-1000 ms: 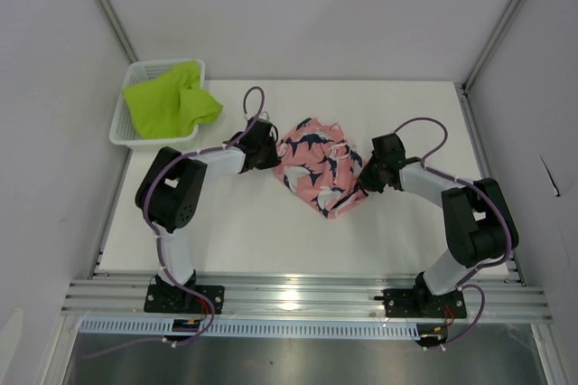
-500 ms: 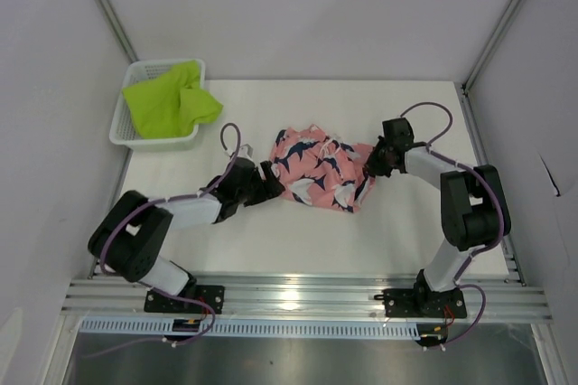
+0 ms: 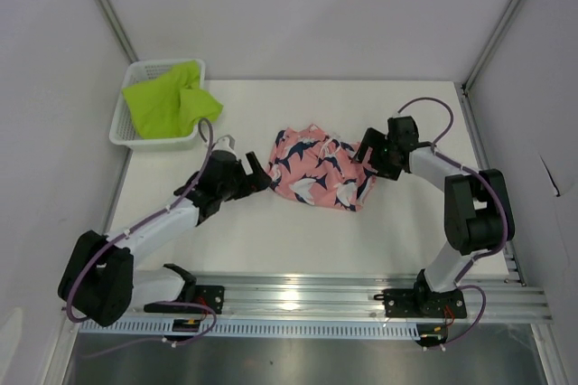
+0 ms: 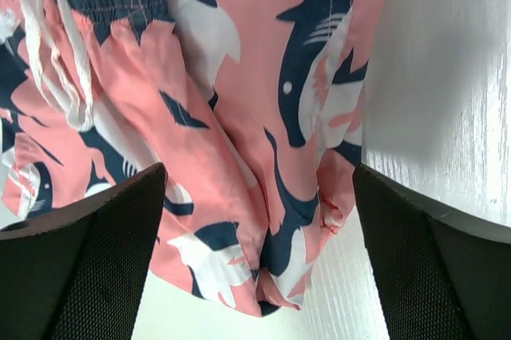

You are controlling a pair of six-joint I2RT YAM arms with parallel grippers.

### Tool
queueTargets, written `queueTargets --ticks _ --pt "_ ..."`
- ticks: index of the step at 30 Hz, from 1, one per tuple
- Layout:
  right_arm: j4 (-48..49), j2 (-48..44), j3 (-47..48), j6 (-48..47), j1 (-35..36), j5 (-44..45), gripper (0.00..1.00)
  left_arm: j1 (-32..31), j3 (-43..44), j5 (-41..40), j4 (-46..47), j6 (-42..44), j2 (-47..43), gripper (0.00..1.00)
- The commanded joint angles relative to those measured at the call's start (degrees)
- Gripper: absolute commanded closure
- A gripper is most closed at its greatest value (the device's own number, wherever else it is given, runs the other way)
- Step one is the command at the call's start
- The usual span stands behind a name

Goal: Fold and stack the shorts
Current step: Fold the shorts, then neatly place the folded shorts to the corner

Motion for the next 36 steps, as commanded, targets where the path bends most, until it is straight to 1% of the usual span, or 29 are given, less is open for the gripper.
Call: queueTargets --ticks 1,2,5,6,7,12,13,16,17,18,20,21,24,25,26,29,30,31,32,34,35,36 --pt "2.26 -3.29 -2.09 -2.33 -0.02 -2.94 0.01 3.77 8.31 3.82 -2.21 6.55 3.92 0.01" --pt "3.57 -3.47 -2.88 -2.59 -0.02 -4.51 0.01 5.17 9.63 5.93 -2.56 7.08 7.42 0.01" --pt "5.86 -3.38 -4.81 -2.77 -0.02 -6.89 0.01 8.33 14.47 9.89 -2.38 8.23 12.88 0.01" --pt "5.96 -2.95 -4.99 -2.86 0.07 -7.16 0.01 9.13 15.52 11.74 -0.82 8.14 16.29 0.01" --pt "5.96 -2.25 -4.82 -3.12 0.15 -7.25 0.01 9.57 16.84 13.49 0.07 8.23 17.89 0.01" --pt "3.76 0.22 -3.41 -4.35 1.38 -2.34 0.01 9.84 23.52 14.92 -0.62 10.51 28.08 0.01" --pt "3.33 0.74 -2.80 -4.61 1.82 -1.63 0.00 9.84 26.05 15.18 -1.24 10.86 29.50 0.01" --pt "1.84 1.80 -1.66 -5.23 3.49 1.53 0.01 9.75 28.00 16.94 -0.72 11.48 33.63 0.01" --pt "1.48 2.06 -0.87 -5.49 3.84 2.93 0.02 9.75 28.79 17.11 -0.80 11.57 34.43 0.01" --pt "1.21 2.24 -0.60 -5.50 4.20 3.38 0.09 9.75 29.15 16.59 -0.98 11.65 35.13 0.01" --pt "0.60 2.51 -0.07 -5.50 4.11 4.70 0.13 9.40 30.29 15.71 -1.94 12.09 36.98 0.01" --pt "0.51 2.59 0.10 -5.76 4.11 4.88 0.26 9.22 30.56 15.10 -2.29 12.18 37.33 0.01" --pt "-0.19 2.77 0.98 -5.93 4.55 5.58 0.33 8.17 30.82 12.82 -2.47 12.18 38.56 0.01" --pt "-0.54 2.86 1.25 -6.02 4.72 6.28 0.33 7.91 30.91 12.29 -2.47 12.10 39.26 0.01" --pt "-0.72 3.12 1.77 -6.20 4.99 6.55 0.38 7.64 31.43 11.76 -2.47 12.09 39.62 0.01" --pt "-1.77 3.47 2.48 -6.81 5.78 8.13 0.43 6.76 32.40 10.18 -2.39 12.01 41.02 0.01" --pt "-2.12 3.65 2.74 -6.99 6.13 8.74 0.48 6.24 33.19 9.48 -2.47 12.09 41.37 0.02" --pt "-2.30 3.56 2.83 -7.16 6.22 9.01 0.50 5.80 33.89 8.95 -2.65 12.09 41.81 0.03" --pt "-2.91 3.74 3.00 -7.34 6.39 9.36 0.54 5.45 34.34 8.42 -3.00 12.18 42.69 0.06" --pt "-3.62 3.74 3.70 -7.78 6.83 9.80 0.58 4.04 36.00 6.49 -3.70 12.53 43.66 0.11" --pt "-3.97 3.82 3.97 -8.04 7.01 11.28 0.62 3.60 36.18 5.87 -3.96 12.45 44.10 0.13" --pt "-4.84 3.74 4.23 -8.22 7.27 12.25 0.69 2.73 36.45 5.08 -4.05 12.45 44.71 0.19"
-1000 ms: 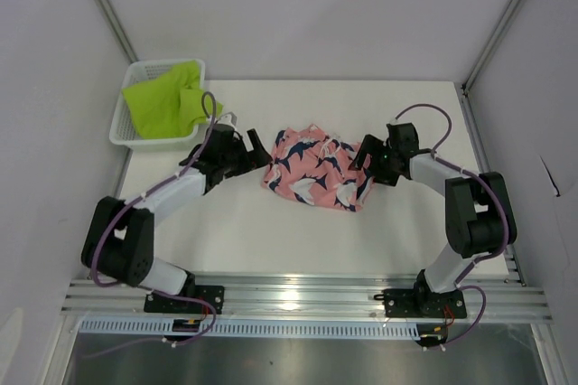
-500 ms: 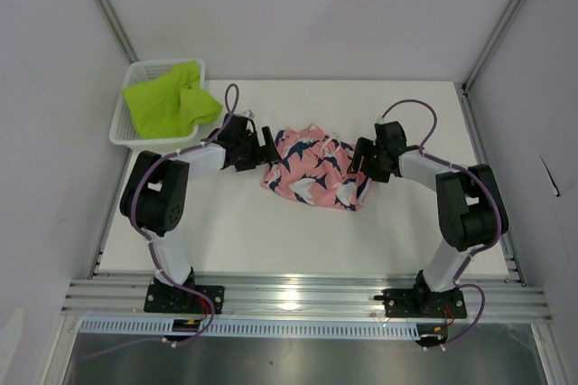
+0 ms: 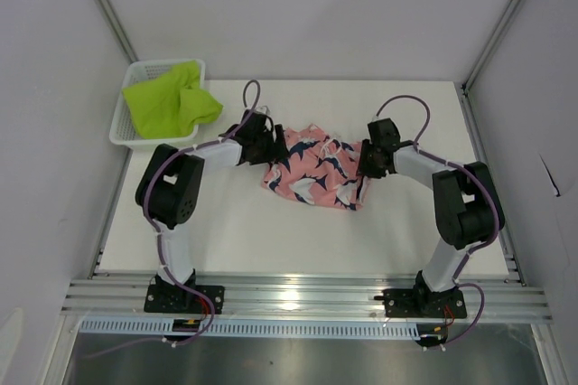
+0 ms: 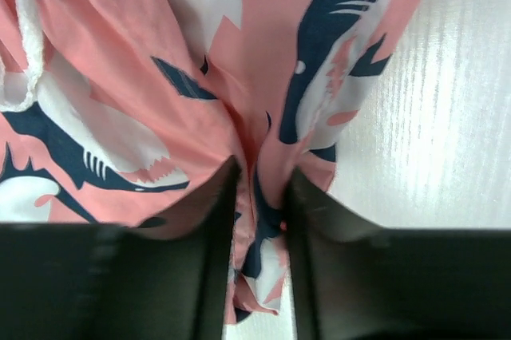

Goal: Fold and stack the shorts
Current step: Neatly place the folded shorts to the corner

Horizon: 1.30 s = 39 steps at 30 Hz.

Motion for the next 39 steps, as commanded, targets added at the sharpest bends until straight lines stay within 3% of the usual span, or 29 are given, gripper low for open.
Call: queueTargets --ticks 1,2,8,17,23,29,34,39 --pt "-2.73 0.63 3.25 -1.73 1.02 5.37 0.73 -2.66 1.78 -4.21 -2.18 1.19 2.51 0.23" --pt "-3.17 0.63 3.60 -1.99 1.55 5.91 0.76 -3.10 1.61 -5.70 -1.91 1.01 2.51 0.33" --pt "-6.86 1.25 5.98 -3.13 3.48 9.60 0.99 -6.70 -0.76 -9.40 0.72 -0.65 2.78 0.59" --pt "-11.25 1.25 6.77 -3.05 2.61 13.47 1.00 -13.73 -3.31 -14.93 2.22 -3.64 0.32 0.84" --pt "-12.67 -1.29 3.35 -2.43 -3.71 16.54 1.00 -23.30 -1.56 -20.91 1.34 -8.91 0.66 1.00" --pt "-12.23 -7.36 -2.19 0.03 -11.09 27.60 1.00 -35.07 8.70 -24.61 -0.77 -13.05 5.75 1.00" --pt "-11.44 -9.91 -5.96 3.54 -20.40 29.47 1.00 -39.31 20.38 -24.43 -3.49 -13.14 13.93 1.00" --pt "-10.12 -12.81 -9.30 6.18 -29.29 30.17 1.00 -42.82 24.80 -24.52 -1.30 -12.52 16.39 1.00"
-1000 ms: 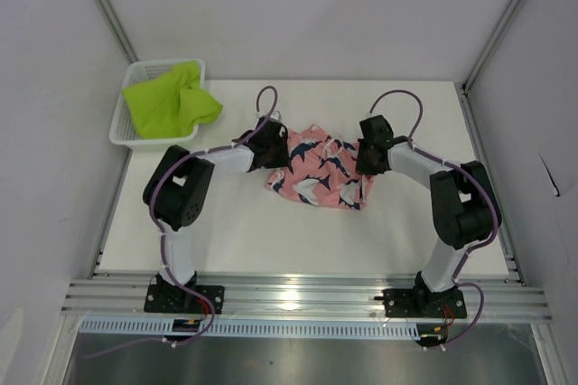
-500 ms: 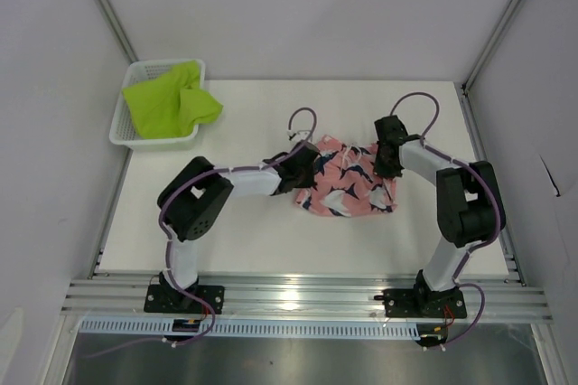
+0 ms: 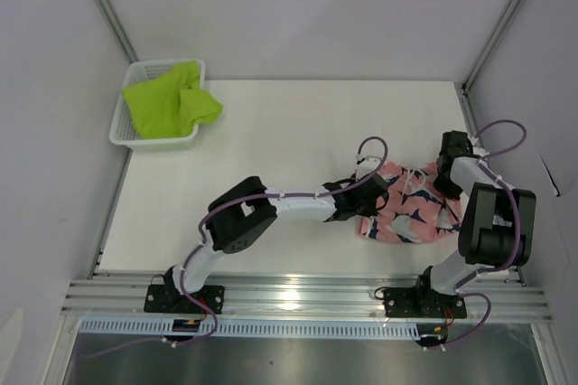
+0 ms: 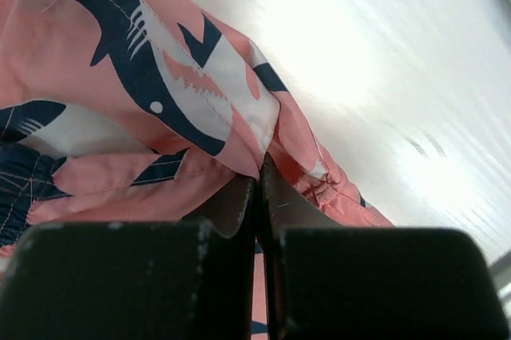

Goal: Fold and stack the shorts
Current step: Neatly place the folded shorts to the corner

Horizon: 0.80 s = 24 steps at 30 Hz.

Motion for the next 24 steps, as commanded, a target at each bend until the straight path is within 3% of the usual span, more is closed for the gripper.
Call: queueTargets --ticks 1,6,14,16,17,20,21,24 --pt "2.82 -4.74 -2.66 3.75 -4.51 3.31 1.00 -2.28 4.85 -1.83 0.26 -0.52 1.71 1.00" --pt "6.87 -5.90 -5.22 2.53 -9.26 0.41 1.00 -3.34 7.67 -0.62 1.57 -0.87 4.00 1.00" --pt "6.96 -0.72 0.40 0.94 -11.99 -1.70 1.00 -4.48 11.19 1.33 4.38 -3.16 8.30 0.98" --pt "6.70 -0.10 0.75 1.38 -12.42 -2.05 1.00 -4.48 12.42 1.59 3.69 -2.98 8.92 0.91" --pt "6.61 0.16 0.84 1.64 -12.60 -2.31 1.00 -4.40 12.68 1.59 2.90 -2.72 9.01 0.76" --pt "6.08 0.61 1.89 1.91 -14.18 -4.51 0.76 -4.40 11.72 -0.50 1.93 -2.11 7.52 0.50" --pt "5.12 0.43 2.42 2.08 -14.36 -4.43 0.62 -4.31 10.06 -1.13 2.53 -2.02 5.60 0.34" --pt "2.75 -1.67 4.97 2.88 -14.27 -0.92 0.36 -3.61 5.66 -1.31 4.03 -1.75 2.34 0.20"
